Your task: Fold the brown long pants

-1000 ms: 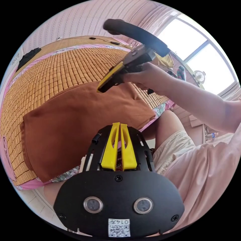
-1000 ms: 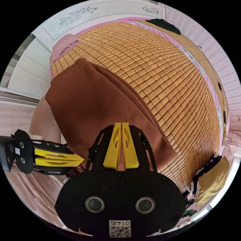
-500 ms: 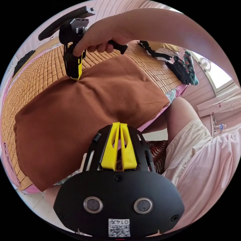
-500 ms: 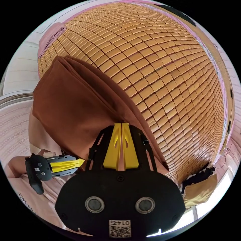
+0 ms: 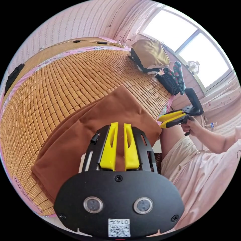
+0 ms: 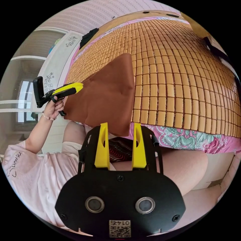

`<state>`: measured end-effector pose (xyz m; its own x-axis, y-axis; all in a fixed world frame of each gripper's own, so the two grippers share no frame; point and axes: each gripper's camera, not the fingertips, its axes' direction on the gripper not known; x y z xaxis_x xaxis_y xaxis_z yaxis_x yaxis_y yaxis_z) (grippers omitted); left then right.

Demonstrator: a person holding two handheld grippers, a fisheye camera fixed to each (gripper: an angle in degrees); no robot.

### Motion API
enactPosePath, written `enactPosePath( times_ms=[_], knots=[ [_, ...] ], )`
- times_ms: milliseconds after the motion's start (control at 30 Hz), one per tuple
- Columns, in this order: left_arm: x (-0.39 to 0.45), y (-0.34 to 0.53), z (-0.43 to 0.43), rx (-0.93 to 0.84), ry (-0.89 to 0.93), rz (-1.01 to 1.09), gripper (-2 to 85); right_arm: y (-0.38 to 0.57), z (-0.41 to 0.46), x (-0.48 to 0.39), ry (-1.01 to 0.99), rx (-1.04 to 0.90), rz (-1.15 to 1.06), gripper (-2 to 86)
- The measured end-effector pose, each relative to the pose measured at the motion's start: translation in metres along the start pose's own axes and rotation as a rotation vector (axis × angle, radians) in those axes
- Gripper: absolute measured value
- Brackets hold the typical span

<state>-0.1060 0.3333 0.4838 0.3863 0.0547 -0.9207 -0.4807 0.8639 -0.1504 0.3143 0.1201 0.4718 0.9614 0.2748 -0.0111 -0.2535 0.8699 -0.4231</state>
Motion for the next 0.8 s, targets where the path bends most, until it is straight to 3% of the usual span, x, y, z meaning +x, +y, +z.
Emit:
enactPosePath(
  times_ms=[233, 433, 533, 800],
  knots=[
    [-0.003, -0.139, 0.074, -0.151, 0.111, -0.054, 10.8, 0.025, 0.009, 0.061, -0.181, -0.029, 0.071, 9.5],
    [-0.010, -0.200, 0.134, -0.296, -0.116, -0.073, 9.4, 0.053, -0.026, 0.079, -0.247, 0.055, -0.024, 4.9],
    [-0.017, -0.205, 0.160, -0.402, 0.010, -0.112, 5.6, 0.073, -0.045, 0.092, -0.283, 0.101, -0.043, 4.1],
    [0.008, -0.238, 0.084, -0.071, 0.203, -0.019, 3.9, 0.136, -0.148, 0.121, -0.260, 0.424, -0.147, 3.9]
  ],
)
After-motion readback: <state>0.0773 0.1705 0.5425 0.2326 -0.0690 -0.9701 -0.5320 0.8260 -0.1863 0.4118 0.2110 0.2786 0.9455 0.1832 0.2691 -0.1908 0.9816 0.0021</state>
